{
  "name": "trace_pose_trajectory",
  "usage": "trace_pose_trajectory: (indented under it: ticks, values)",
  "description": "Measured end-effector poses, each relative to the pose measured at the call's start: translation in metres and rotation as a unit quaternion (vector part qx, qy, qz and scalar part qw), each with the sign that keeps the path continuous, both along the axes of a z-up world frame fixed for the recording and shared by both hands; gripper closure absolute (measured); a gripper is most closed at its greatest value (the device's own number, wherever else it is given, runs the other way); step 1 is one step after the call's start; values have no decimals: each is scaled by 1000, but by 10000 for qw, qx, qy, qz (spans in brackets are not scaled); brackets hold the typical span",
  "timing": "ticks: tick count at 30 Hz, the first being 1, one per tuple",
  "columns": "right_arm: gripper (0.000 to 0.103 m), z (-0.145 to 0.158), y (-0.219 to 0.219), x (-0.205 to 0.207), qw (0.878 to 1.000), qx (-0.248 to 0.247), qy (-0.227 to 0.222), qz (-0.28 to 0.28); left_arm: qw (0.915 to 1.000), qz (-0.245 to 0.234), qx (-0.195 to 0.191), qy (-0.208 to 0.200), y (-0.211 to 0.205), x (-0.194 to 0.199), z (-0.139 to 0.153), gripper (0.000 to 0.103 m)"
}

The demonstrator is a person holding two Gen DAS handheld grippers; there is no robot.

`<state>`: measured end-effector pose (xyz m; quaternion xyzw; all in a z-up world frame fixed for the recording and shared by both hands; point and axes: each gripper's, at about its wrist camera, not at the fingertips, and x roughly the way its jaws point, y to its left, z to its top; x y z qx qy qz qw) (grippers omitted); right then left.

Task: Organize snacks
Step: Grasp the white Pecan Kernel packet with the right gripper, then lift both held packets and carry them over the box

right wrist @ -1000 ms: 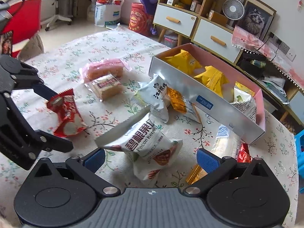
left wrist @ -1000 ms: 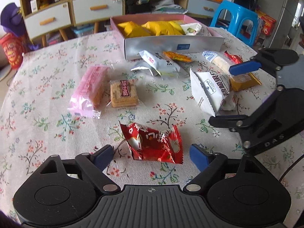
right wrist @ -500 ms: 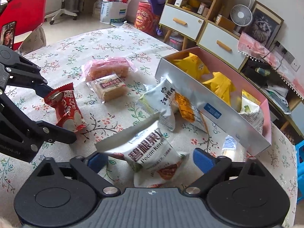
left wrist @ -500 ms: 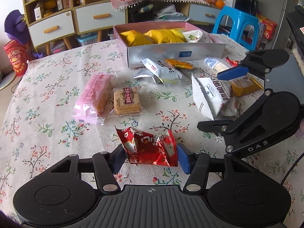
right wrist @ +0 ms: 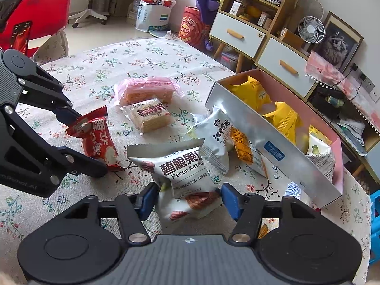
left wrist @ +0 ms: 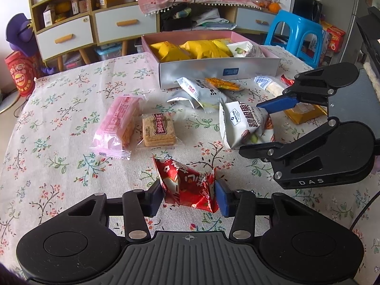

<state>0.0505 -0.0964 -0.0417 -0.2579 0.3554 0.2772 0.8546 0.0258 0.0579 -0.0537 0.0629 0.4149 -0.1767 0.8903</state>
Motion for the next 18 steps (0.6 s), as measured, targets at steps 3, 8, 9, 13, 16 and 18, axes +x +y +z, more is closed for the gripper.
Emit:
trace_pose_trajectory:
  ticks: [3,8,9,13,16,18]
  values:
    - [60,2,0,0,10000,64,17,-12,10000,27,-29,-12,1,0,1,62]
    - [62,6,-1,0,9999,153,22,-41,9998,98,-102,-101,4,0,5,64]
    - [62,7,-1,1,9998,181,24,-52,9998,111,-124,-122,4,0,6,64]
    - [62,12,-3,2,9995,313,23,-105,9995,153,-209,-179,6,0,11,64]
    - [62,18,-5,3,9990,417,-13,-139,9993,193,-265,-205,8,2,14,64]
    - [62,22,-6,4,9986,497,-40,-169,9990,220,-304,-234,8,3,17,64]
